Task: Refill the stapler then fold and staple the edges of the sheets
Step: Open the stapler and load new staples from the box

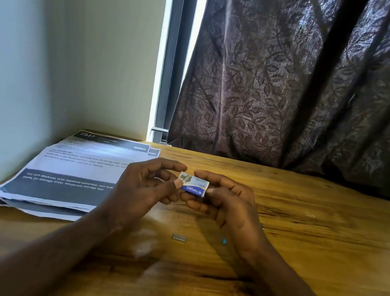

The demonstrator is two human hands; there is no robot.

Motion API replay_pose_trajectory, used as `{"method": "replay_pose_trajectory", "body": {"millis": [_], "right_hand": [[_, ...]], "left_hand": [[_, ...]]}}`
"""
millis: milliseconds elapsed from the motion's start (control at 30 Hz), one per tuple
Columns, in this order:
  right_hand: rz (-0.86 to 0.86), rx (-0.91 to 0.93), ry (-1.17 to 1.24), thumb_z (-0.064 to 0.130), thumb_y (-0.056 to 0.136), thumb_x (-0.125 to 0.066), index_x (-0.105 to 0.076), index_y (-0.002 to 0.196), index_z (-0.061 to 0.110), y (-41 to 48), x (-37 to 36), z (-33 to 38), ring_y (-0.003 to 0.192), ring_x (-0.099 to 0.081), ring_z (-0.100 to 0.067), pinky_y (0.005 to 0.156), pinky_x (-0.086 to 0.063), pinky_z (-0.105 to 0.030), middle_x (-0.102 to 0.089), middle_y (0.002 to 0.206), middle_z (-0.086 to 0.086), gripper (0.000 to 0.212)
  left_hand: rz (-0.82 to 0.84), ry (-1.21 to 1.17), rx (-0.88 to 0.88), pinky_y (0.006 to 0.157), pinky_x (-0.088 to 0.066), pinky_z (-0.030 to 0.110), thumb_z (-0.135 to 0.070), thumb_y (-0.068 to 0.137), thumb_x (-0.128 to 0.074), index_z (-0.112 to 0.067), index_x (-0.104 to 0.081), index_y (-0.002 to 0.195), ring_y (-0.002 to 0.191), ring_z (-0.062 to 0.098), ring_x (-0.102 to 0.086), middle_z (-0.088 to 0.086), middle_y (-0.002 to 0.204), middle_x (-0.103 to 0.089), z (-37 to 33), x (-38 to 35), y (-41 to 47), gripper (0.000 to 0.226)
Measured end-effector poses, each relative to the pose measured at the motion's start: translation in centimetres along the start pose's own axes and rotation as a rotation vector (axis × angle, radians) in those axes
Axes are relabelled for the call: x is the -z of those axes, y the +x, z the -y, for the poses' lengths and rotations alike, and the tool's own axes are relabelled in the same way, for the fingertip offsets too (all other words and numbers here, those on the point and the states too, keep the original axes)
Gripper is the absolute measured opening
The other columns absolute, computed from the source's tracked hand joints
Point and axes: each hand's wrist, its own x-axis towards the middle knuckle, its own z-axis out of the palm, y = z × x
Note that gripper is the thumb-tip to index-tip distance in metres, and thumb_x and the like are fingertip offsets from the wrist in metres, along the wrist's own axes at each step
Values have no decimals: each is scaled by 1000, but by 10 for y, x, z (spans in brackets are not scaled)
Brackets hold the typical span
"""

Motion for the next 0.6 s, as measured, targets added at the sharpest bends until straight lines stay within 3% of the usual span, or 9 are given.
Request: {"method": "replay_pose_trajectory", "body": {"millis": [100,333,400,500,600], "right_hand": [[62,-38,93,-8,102,-44,-67,123,-2,1,1,1,103,-74,-37,80,-63,-30,-74,114,-25,32],[58,-34,53,-6,100,-49,-70,117,0,4,7,1,96,-77,-30,78,-64,-29,-76,111,-21,28],[73,77,-217,1,97,-60,-70,121,7,5,11,2,95,-76,-27,80,-63,-31,-77,111,-15,26],[64,420,-951,15,90,-76,-68,130,19,6,23,-3,95,-70,-11,82,-60,-25,-72,118,5,40],[59,495,-1101,20,92,-73,-67,132,21,6,26,-3,101,-64,-1,87,-55,-20,-69,123,12,40]], "left_hand": [[-10,-72,43,70,-60,35,-24,81,-71,-13,-71,115,74,20,-72,13,95,-77,0,2,0,37],[-19,-37,39,67,-61,30,-25,79,-72,-11,-71,116,73,17,-73,8,93,-78,0,0,-2,39],[-32,20,19,65,-61,29,-24,82,-73,-12,-71,116,73,19,-74,4,93,-79,2,-1,-1,35],[-35,94,-11,63,-60,28,-18,88,-73,-15,-73,115,70,20,-74,1,88,-79,5,-4,-1,27],[0,124,-19,64,-59,27,-21,90,-71,-23,-74,117,66,19,-71,-4,85,-78,6,-4,-2,27]]}}
